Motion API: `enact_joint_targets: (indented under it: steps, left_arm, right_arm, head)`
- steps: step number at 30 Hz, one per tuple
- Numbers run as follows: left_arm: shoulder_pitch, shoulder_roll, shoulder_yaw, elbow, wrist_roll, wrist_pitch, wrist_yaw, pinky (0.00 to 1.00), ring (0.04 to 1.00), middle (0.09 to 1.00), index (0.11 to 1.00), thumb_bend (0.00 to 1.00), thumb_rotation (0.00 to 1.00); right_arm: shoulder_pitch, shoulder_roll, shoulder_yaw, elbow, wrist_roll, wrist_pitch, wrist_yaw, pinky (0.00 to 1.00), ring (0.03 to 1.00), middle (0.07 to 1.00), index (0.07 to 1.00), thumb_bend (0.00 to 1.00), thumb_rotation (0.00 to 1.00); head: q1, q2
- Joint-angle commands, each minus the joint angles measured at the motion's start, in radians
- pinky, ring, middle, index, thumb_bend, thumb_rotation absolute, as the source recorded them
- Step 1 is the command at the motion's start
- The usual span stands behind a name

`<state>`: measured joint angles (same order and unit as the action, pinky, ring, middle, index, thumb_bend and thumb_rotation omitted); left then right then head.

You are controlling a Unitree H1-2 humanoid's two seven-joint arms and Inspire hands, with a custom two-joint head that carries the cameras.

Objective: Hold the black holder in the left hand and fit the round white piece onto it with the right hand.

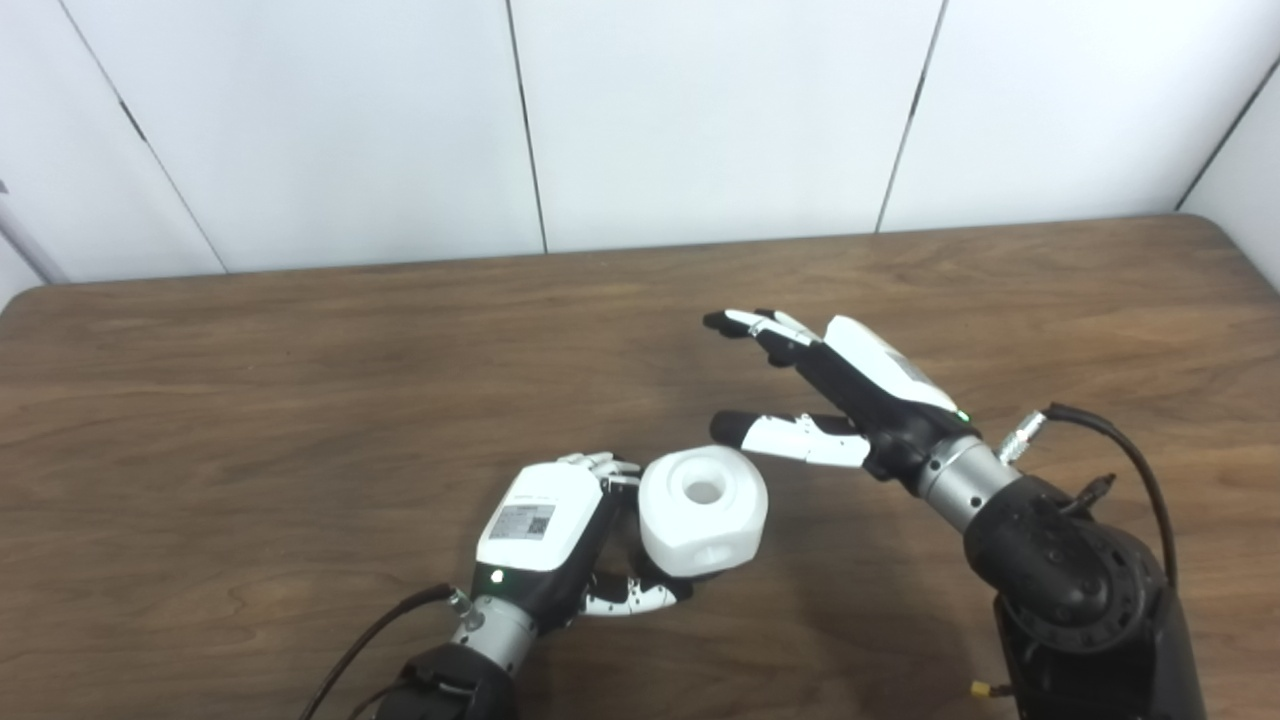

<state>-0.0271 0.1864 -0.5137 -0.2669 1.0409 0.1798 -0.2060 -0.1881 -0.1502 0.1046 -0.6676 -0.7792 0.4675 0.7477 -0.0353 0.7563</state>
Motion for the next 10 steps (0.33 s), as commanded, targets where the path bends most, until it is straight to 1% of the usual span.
enact_joint_targets:
  steps: [1, 5, 6, 7, 8, 10]
  left_arm:
    - [0.005, 0.014, -0.019, 0.029, 0.024, 0.01, -0.08, 0.87, 0.854, 0.772, 0.492, 0.52, 0.07]
    - [0.003, 0.015, -0.02, -0.001, 0.049, 0.034, -0.128, 0.87, 0.855, 0.773, 0.496, 0.52, 0.08]
    - [0.003, 0.015, -0.019, -0.01, 0.056, 0.038, -0.142, 0.87, 0.855, 0.773, 0.573, 0.66, 0.15]
    - [0.003, 0.014, -0.017, -0.019, 0.064, 0.044, -0.156, 0.87, 0.853, 0.773, 0.628, 0.75, 0.2]
    - [0.003, 0.013, -0.015, -0.026, 0.069, 0.048, -0.165, 0.86, 0.851, 0.772, 0.649, 0.79, 0.22]
    - [0.007, 0.007, -0.008, -0.048, 0.08, 0.061, -0.187, 0.86, 0.848, 0.773, 0.674, 0.83, 0.24]
  right_arm:
    - [-0.025, 0.009, -0.013, -0.024, 0.001, 0.002, -0.02, 0.86, 0.994, 0.915, 0.899, 0.85, 1.0]
    - [-0.028, 0.003, -0.02, -0.021, 0.0, 0.002, -0.015, 0.87, 0.997, 0.918, 0.9, 0.86, 1.0]
    - [-0.028, -0.001, -0.02, -0.02, 0.001, 0.001, -0.017, 0.87, 0.996, 0.918, 0.899, 0.86, 1.0]
    - [-0.029, -0.003, -0.021, -0.019, 0.0, 0.001, -0.017, 0.87, 0.994, 0.916, 0.898, 0.86, 1.0]
    - [-0.03, -0.005, -0.022, -0.018, 0.0, 0.001, -0.018, 0.86, 0.994, 0.915, 0.898, 0.85, 1.0]
    - [-0.033, -0.007, -0.026, -0.017, -0.009, 0.002, -0.01, 0.86, 0.993, 0.915, 0.898, 0.85, 1.0]
  head:
    - [0.0, 0.002]
    - [0.001, 0.002]
    - [0.001, 0.002]
    - [0.001, 0.002]
    - [0.001, 0.002]
    - [0.007, 0.003]
